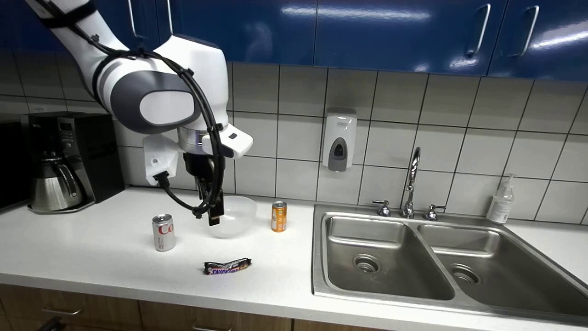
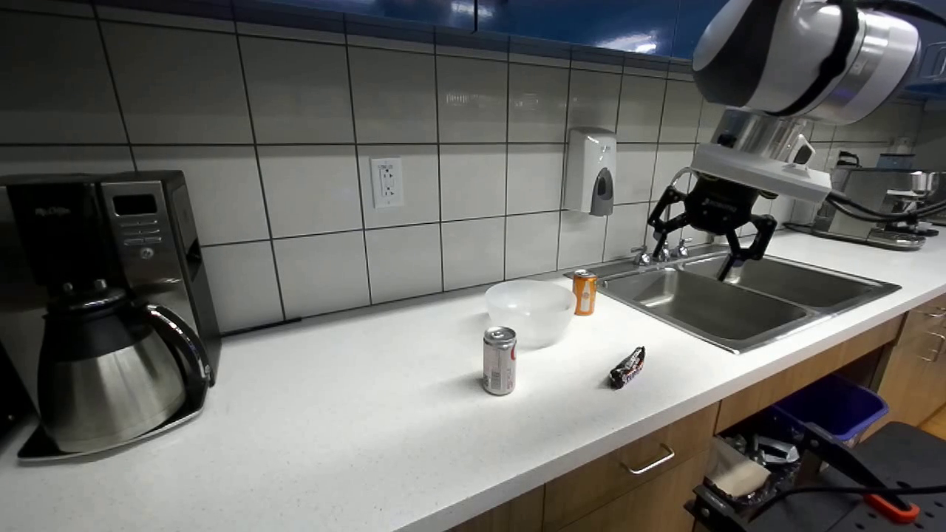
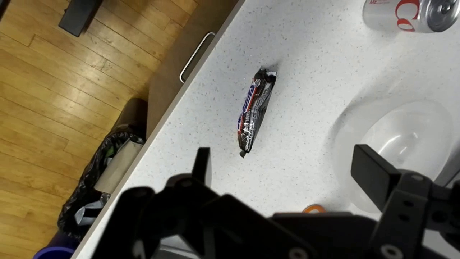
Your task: Put the bar into the bowl
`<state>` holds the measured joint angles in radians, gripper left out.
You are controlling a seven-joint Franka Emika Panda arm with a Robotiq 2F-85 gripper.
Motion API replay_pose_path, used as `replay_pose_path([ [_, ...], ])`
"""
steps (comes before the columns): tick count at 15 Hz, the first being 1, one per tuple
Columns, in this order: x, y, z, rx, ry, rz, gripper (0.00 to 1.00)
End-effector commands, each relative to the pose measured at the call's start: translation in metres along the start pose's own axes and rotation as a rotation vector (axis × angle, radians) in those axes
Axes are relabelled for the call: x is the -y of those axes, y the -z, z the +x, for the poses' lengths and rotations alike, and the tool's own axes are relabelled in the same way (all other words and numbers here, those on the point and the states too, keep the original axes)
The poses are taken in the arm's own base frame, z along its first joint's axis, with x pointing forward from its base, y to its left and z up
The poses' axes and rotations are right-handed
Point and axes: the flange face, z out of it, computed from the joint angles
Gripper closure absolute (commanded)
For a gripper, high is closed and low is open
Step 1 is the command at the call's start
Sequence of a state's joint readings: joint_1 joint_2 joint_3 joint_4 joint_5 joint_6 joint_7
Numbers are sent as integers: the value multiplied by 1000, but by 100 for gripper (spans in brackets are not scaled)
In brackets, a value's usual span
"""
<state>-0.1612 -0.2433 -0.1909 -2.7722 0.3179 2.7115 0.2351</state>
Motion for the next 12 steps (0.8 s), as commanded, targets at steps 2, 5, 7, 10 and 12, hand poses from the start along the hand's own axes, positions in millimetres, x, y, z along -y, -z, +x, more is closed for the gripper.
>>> replay_pose_path([
  [2,1,-24,20,-10,-72,-4,0],
  [5,4,-38,34,-3,-111,-9,0],
  [7,6,-47,45,5,-132,-14,0],
  [10,11,-61,64,22,-153,-23,0],
  [12,13,-74,73,28,-165,-33,0],
])
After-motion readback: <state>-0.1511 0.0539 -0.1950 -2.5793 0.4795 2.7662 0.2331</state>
